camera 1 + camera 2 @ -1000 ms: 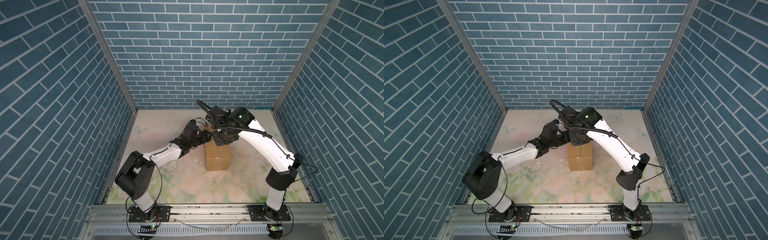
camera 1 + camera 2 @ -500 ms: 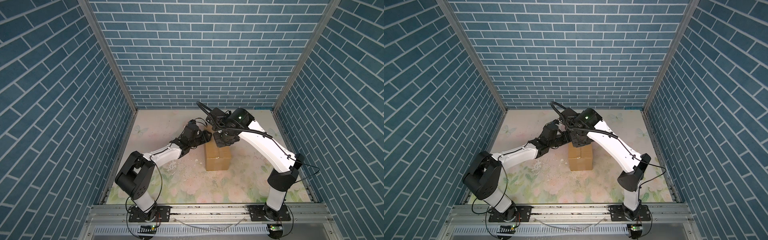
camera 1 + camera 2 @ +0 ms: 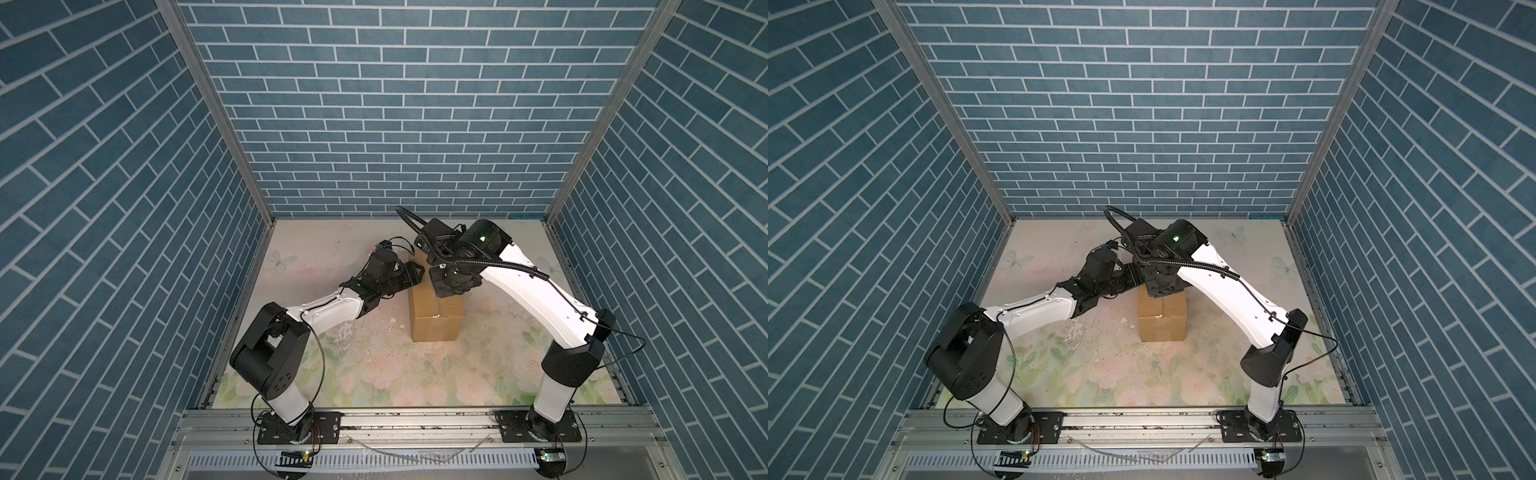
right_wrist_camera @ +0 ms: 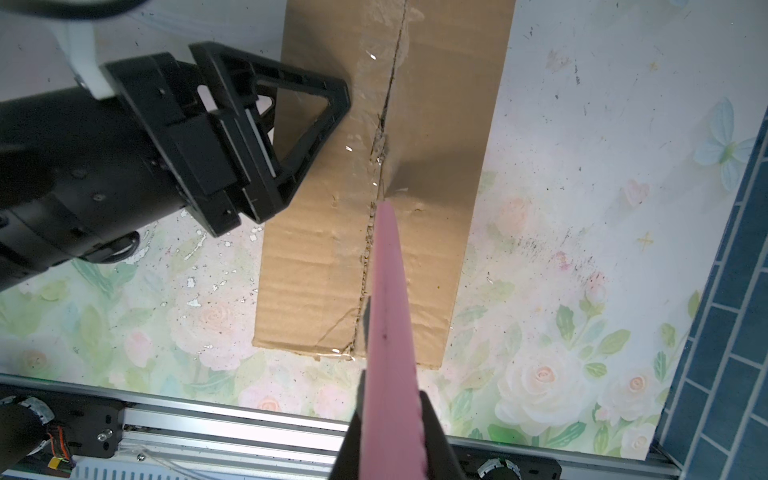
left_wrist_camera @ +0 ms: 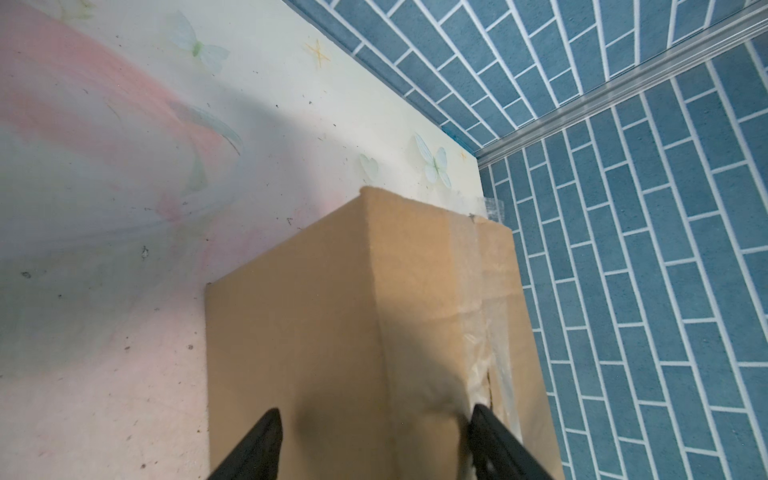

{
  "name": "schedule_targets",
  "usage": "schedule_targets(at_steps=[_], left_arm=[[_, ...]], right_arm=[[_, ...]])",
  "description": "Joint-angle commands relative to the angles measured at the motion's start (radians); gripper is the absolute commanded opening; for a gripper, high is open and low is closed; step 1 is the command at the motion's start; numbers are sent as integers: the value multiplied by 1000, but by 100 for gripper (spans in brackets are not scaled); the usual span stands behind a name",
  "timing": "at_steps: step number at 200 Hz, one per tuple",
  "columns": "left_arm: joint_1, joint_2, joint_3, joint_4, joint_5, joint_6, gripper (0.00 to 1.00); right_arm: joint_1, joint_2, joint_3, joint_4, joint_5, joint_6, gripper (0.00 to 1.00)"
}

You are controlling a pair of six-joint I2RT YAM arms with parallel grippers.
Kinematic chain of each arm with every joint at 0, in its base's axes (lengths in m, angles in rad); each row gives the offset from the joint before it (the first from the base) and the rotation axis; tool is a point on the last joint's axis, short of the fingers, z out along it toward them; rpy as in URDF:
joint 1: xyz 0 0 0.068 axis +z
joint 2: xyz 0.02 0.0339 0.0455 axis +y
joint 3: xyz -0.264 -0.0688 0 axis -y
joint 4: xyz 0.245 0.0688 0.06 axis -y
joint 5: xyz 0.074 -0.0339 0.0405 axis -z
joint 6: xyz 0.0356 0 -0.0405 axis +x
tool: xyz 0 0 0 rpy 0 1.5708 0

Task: Unpack the express box

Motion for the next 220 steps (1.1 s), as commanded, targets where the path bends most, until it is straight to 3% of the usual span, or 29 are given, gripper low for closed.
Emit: schedule_targets(at_steps=[1,220], left_arm=[[-6,7,-27,-46,-20,2,71],[-9,23,-34,-24,-14,-20,71]], right_arm=[[8,-34,-29,-104,-24,47,0],[-2,16,96,-145,32,12,0]])
